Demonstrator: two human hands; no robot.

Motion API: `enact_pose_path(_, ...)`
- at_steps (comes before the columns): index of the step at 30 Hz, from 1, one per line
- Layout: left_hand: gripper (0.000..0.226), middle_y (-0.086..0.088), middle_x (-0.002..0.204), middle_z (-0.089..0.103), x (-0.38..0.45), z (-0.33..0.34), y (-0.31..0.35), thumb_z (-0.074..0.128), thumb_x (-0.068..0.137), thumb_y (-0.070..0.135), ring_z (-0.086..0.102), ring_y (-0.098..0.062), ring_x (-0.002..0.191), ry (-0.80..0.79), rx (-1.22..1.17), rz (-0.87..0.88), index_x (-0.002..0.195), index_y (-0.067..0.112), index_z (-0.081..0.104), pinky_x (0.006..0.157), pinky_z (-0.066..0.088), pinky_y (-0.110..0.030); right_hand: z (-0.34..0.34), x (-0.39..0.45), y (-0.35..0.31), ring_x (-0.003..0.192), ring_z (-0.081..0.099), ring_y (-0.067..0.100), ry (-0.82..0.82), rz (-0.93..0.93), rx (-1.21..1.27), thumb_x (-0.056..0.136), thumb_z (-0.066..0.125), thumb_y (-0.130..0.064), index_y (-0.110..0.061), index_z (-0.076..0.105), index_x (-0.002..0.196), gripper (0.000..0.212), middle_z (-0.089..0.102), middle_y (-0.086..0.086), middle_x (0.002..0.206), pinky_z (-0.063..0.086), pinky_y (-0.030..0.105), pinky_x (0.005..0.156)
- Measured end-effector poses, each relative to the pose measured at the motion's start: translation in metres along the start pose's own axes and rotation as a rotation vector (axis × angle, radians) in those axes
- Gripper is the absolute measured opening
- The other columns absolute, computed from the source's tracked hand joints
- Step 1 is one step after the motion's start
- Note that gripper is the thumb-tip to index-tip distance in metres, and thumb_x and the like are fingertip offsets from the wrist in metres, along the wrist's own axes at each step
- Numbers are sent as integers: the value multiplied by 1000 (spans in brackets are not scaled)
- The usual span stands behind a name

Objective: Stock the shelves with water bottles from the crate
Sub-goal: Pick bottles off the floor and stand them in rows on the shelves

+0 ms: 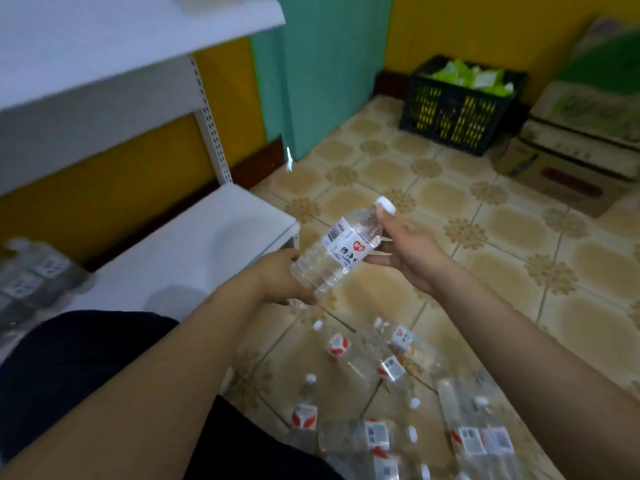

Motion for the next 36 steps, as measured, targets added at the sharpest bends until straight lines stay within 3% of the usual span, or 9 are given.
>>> enact_pose_path(5,79,-3,122,61,-60,-103,-5,93,57,29,62,-22,103,250,104,47,125,20,55,87,56,-37,81,-7,-82,91,72,25,-132,-126,-78,99,52,-33,-6,64,116,34,72,13,108,60,33,75)
enact_pose_path(10,70,4,117,62,-119,-193,-48,92,60,24,58,-17,103,426,37,23,122,23,58,84,49,-31,185,-11,-127,100,70,29,-291,-208,-153,100,50,-30,-3,60,118,34,71,17,111,58,37,86)
enact_pose_path(15,80,2,125,60,-172,-253,-129,93,59,27,58,-21,111,569,9,-71,129,22,55,89,49,-33,294,-18,-123,94,72,22,-452,-188,-165,100,51,-30,-7,62,116,30,73,12,106,59,27,78)
enact_pose_path(20,92,-4,133,55,-213,-259,-228,92,60,24,56,-25,118,630,-142,-197,140,13,46,100,48,-36,403,-27,-91,96,71,27,-581,-161,-281,99,54,-29,-5,60,121,33,71,14,110,59,31,80)
enact_pose_path(24,84,-3,116,65,-223,-242,-308,93,53,19,63,-27,109,643,-331,-244,126,15,52,93,54,-42,484,-40,-58,95,71,26,-647,-197,-456,94,62,-29,-10,63,113,27,70,16,111,59,35,82)
enact_pose_path(27,69,-7,117,65,-227,-228,-349,88,65,9,62,-27,110,648,-420,-269,125,10,54,95,52,-42,540,-49,-33,92,70,26,-707,-243,-608,91,68,-31,-15,65,110,26,71,13,106,59,41,84)
enact_pose_path(31,62,-10,131,59,-230,-218,-398,79,79,29,56,-29,120,571,-367,-329,132,8,53,100,46,-36,610,-58,4,99,65,38,-799,-296,-803,91,68,-32,-16,65,106,22,67,20,106,55,55,84)
enact_pose_path(34,71,-10,138,54,-243,-224,-445,76,81,43,53,-27,122,541,-309,-411,137,10,47,98,44,-31,657,-62,33,94,67,25,-862,-328,-878,91,67,-30,-27,64,93,5,67,5,100,58,48,83)
enact_pose_path(36,75,-9,140,53,-252,-234,-476,76,80,46,52,-25,124,534,-275,-454,140,12,45,96,42,-29,686,-61,51,91,67,22,-888,-381,-916,90,68,-30,-25,63,94,8,66,1,97,60,42,79)
Point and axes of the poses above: each hand's wrist, its own x-axis towards the middle knuckle, its own z-axis out of the palm, y = z × x, the point moved 9 cm from there along x, towards the middle knuckle
